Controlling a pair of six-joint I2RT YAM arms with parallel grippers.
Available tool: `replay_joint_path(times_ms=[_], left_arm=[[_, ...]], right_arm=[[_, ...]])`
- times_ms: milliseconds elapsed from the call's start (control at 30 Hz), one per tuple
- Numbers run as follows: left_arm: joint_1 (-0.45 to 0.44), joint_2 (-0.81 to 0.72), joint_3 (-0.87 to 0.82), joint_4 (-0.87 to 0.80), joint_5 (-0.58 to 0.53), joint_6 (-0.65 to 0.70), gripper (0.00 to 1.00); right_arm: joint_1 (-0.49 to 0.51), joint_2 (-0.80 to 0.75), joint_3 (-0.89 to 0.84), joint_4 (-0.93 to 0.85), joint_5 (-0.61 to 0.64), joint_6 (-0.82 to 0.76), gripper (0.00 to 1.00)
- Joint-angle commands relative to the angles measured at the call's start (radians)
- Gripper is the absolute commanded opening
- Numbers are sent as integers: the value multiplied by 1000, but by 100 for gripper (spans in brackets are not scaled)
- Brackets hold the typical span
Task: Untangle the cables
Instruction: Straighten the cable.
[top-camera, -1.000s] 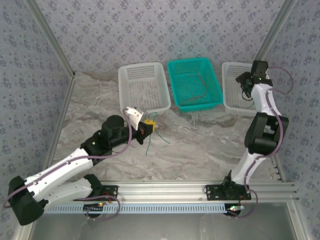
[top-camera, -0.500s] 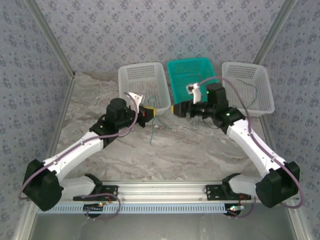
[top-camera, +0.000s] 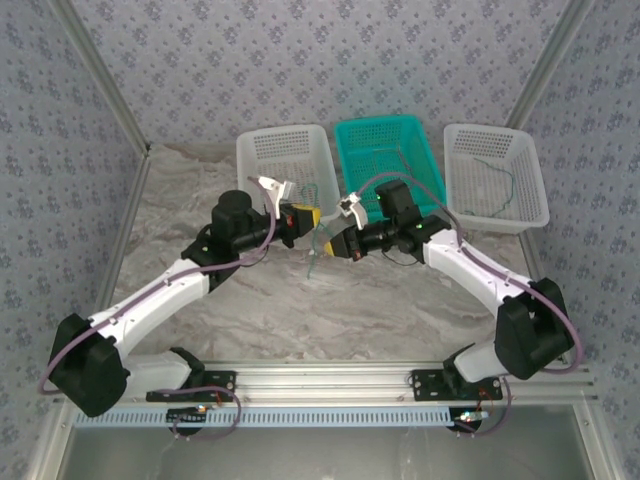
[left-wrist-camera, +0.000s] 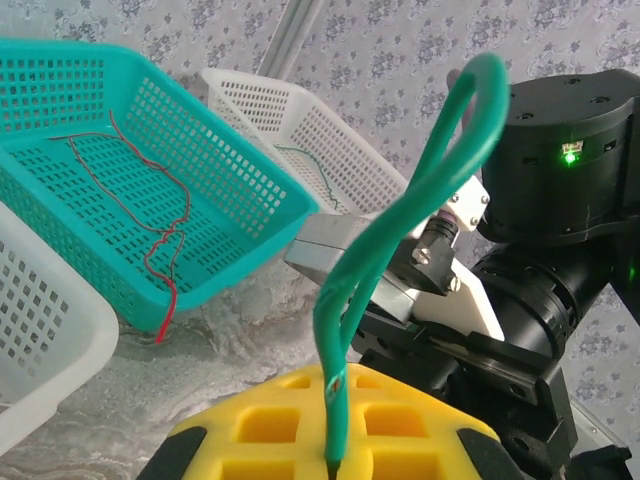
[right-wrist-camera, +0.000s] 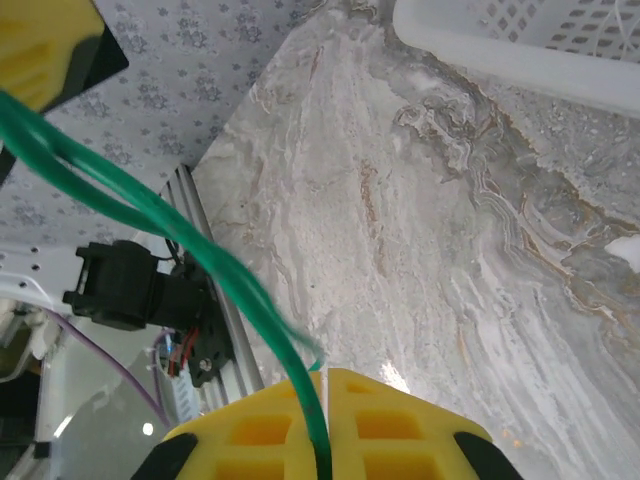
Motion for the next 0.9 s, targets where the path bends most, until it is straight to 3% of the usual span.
replay_joint_path(times_ms=[0, 67, 133, 333, 433, 500, 533, 567, 633, 733, 867], left_arm=[[6, -8, 2, 49, 17, -12, 17], [3, -19, -13, 21, 21, 17, 50], [3, -28, -40, 9, 28, 36, 67], [1, 1, -93, 68, 78, 40, 75], [-1, 58, -67, 110, 187, 19, 74], [-14, 106, -29, 99, 243, 27, 71], [-24, 125, -14, 85, 243, 36, 64], [-29, 137, -7, 74, 233, 44, 52], [-29, 146, -8, 71, 210, 36, 4], [-25, 107, -24, 76, 187, 25, 0], [1, -32, -41, -45, 57, 63, 0]], right_arm=[[-12, -38, -3, 74, 21, 23, 0], [-27, -76, -11, 87, 51, 26, 0], [-40, -100, -23, 118, 37, 40, 0], [-37, -98, -11, 164, -20, 82, 0], [-27, -96, -7, 160, 9, 79, 0], [-28, -96, -8, 172, 18, 88, 0], [-28, -97, -10, 186, 16, 91, 0], [-28, -98, -11, 192, 21, 94, 0], [-34, -99, -5, 171, 58, 92, 0], [-66, -125, -15, 125, 217, 102, 0], [-191, -196, -79, 70, 544, 163, 0]])
